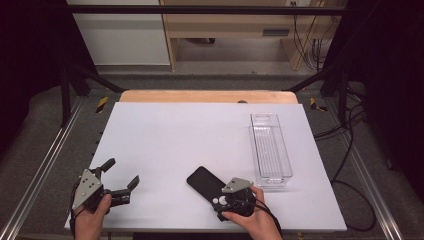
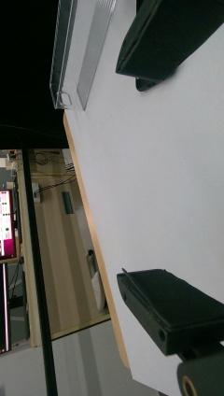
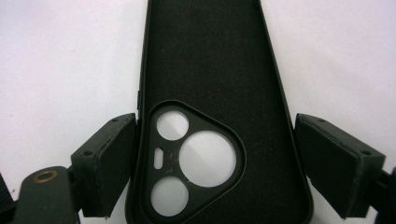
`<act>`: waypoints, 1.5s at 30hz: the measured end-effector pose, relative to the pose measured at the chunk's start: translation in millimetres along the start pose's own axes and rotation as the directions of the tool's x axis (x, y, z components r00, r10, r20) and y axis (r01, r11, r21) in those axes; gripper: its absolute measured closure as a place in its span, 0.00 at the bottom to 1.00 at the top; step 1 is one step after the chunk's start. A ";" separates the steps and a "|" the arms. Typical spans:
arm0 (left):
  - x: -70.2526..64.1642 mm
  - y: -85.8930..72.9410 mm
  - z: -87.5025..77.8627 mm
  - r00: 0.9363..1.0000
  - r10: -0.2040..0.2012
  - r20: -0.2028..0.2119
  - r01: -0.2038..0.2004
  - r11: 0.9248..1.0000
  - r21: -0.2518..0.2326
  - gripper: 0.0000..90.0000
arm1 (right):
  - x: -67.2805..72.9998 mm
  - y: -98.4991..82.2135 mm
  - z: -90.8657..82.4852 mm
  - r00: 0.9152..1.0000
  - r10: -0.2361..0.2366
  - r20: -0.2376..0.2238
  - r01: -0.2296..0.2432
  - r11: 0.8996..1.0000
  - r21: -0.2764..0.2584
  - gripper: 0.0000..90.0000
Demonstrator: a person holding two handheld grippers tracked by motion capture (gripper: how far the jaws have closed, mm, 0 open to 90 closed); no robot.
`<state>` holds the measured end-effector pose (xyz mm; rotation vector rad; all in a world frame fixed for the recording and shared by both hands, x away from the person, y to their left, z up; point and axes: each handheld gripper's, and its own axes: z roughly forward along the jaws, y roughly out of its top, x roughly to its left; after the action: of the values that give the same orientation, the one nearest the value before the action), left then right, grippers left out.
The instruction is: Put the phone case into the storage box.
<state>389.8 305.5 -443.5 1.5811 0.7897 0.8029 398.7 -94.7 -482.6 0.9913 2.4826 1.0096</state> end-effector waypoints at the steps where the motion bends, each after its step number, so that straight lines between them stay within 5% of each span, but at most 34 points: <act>1: -0.1 -0.1 0.1 1.000 0.000 0.000 0.000 1.000 0.001 0.02 | 0.0 0.0 0.0 1.000 0.000 0.000 0.000 1.000 0.000 0.18; 45: -15.5 5.1 2.5 0.998 0.051 0.040 -0.052 0.999 0.012 0.02 | 6.8 14.6 -25.6 0.999 -0.039 0.016 0.039 0.998 -0.045 0.19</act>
<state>383.8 290.5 -440.0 1.6298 0.7297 0.8026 388.6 -95.3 -454.1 0.9301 2.4458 1.0368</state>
